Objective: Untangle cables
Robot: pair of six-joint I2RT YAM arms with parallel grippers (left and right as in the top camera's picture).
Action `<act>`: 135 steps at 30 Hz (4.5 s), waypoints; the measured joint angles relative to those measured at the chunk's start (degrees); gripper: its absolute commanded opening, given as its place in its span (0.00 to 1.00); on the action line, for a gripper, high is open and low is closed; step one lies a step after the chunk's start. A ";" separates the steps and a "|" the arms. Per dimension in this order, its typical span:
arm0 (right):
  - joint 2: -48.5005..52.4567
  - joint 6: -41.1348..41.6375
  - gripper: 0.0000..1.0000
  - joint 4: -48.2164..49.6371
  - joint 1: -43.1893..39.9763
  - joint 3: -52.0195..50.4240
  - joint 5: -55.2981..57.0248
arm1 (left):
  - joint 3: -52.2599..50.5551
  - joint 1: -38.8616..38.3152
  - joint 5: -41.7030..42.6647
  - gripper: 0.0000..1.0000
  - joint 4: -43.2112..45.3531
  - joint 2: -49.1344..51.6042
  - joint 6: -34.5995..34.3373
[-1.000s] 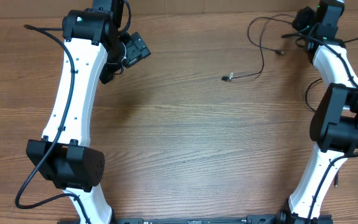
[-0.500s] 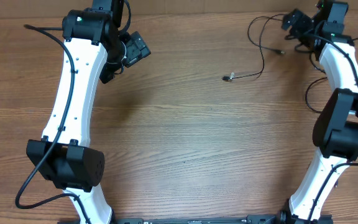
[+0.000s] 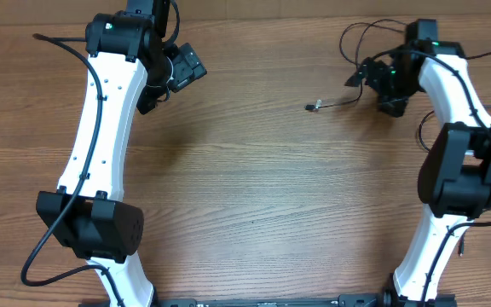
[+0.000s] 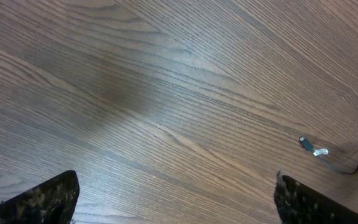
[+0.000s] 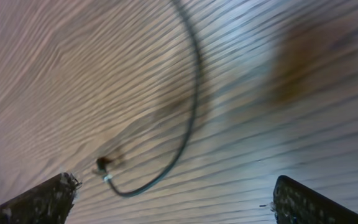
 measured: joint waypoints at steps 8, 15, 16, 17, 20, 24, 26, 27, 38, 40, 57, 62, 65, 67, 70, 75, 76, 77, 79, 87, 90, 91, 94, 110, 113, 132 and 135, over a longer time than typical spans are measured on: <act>0.00 8.35 0.67 4.90 7.13 -3.13 5.75 | 0.00 0.00 -0.02 1.00 0.02 0.00 0.00; 0.00 12.44 0.47 7.13 10.34 -4.20 9.35 | 0.00 0.00 0.00 1.00 -0.17 0.00 0.00; 0.00 12.85 0.45 7.15 10.32 -4.22 9.70 | 0.00 0.00 0.00 1.00 -0.15 0.00 0.00; 0.00 13.33 0.43 7.26 10.25 -4.22 10.08 | 0.00 0.00 0.00 1.00 -0.15 0.00 0.00; 0.00 14.21 0.35 7.50 10.16 -4.22 11.23 | 0.00 0.00 0.00 1.00 -0.17 0.00 0.00; 0.00 14.67 0.34 7.63 10.12 -4.22 12.09 | 0.00 0.00 0.00 1.00 -0.17 0.00 0.00; 0.00 14.84 0.35 7.61 10.12 -4.22 12.11 | 0.00 0.00 0.00 1.00 -0.17 0.00 0.00; 0.00 14.84 0.35 7.58 10.12 -4.22 12.13 | 0.00 0.00 0.00 1.00 -0.17 0.00 0.00; 0.02 16.44 0.04 12.44 9.75 -4.24 9.94 | 0.00 0.00 0.00 0.99 -0.31 0.00 0.00; 0.02 16.55 0.04 13.53 9.07 -3.80 7.13 | 0.00 0.00 0.00 1.00 -0.31 0.00 0.00; 0.33 25.92 0.04 35.54 -2.58 3.69 -10.03 | 0.00 0.00 0.00 0.99 -0.09 0.00 0.00; 3.26 26.62 0.04 38.91 -0.35 3.69 -6.73 | 0.00 0.00 -0.02 0.98 -0.09 0.00 0.00; 5.84 26.86 0.04 40.24 0.63 3.69 -5.95 | 0.00 0.00 0.00 0.98 -0.09 0.00 0.00; 7.45 26.82 0.18 40.57 1.05 3.69 -5.68 | 0.00 0.00 0.00 0.98 -0.07 0.00 0.00; 9.33 25.86 0.52 40.24 1.22 3.69 -5.27 | 0.00 0.00 0.00 0.98 0.07 0.00 0.00; 10.40 22.93 0.73 39.52 1.18 3.69 -4.61 | 0.00 0.00 0.00 0.99 0.09 0.00 0.00; 10.43 21.81 0.76 39.34 1.16 3.69 -4.90 | 0.00 0.00 0.00 0.99 0.09 0.00 0.00; 10.43 20.35 0.80 39.28 1.09 3.69 -5.66 | 0.00 0.00 0.00 0.99 0.09 0.00 0.00; 10.43 17.84 0.84 38.73 0.87 3.82 -7.74 | 0.00 0.00 0.00 1.00 0.09 0.00 0.00; 8.94 13.81 0.70 27.78 -3.78 7.63 -12.02 | 0.00 0.00 -0.07 1.00 0.11 0.04 0.00; 5.57 13.27 0.66 25.11 -6.62 8.13 -14.03 | 0.00 0.00 -0.42 0.99 0.13 0.04 0.00; 4.70 12.94 0.66 24.81 -7.23 8.26 -14.38 | 0.00 0.00 -0.46 1.00 0.15 0.04 0.00; 1.66 12.00 0.65 23.41 -8.76 9.73 -13.35 | 0.00 0.00 -0.50 0.99 0.37 0.04 0.00; 1.18 7.91 0.47 23.12 1.92 9.81 -4.02 | 0.00 -0.44 -0.87 1.00 1.44 0.04 -0.04; 1.18 8.04 0.93 23.06 6.27 9.81 1.88 | 0.00 -1.07 -0.87 1.00 1.42 0.04 -0.04; 1.18 13.60 1.00 12.79 6.69 9.81 -12.37 | 0.00 -1.86 -0.87 1.00 1.84 0.04 -0.02; 1.18 23.04 1.00 15.06 6.69 9.81 -23.41 | 0.00 -1.86 -0.87 1.00 1.75 0.04 -0.04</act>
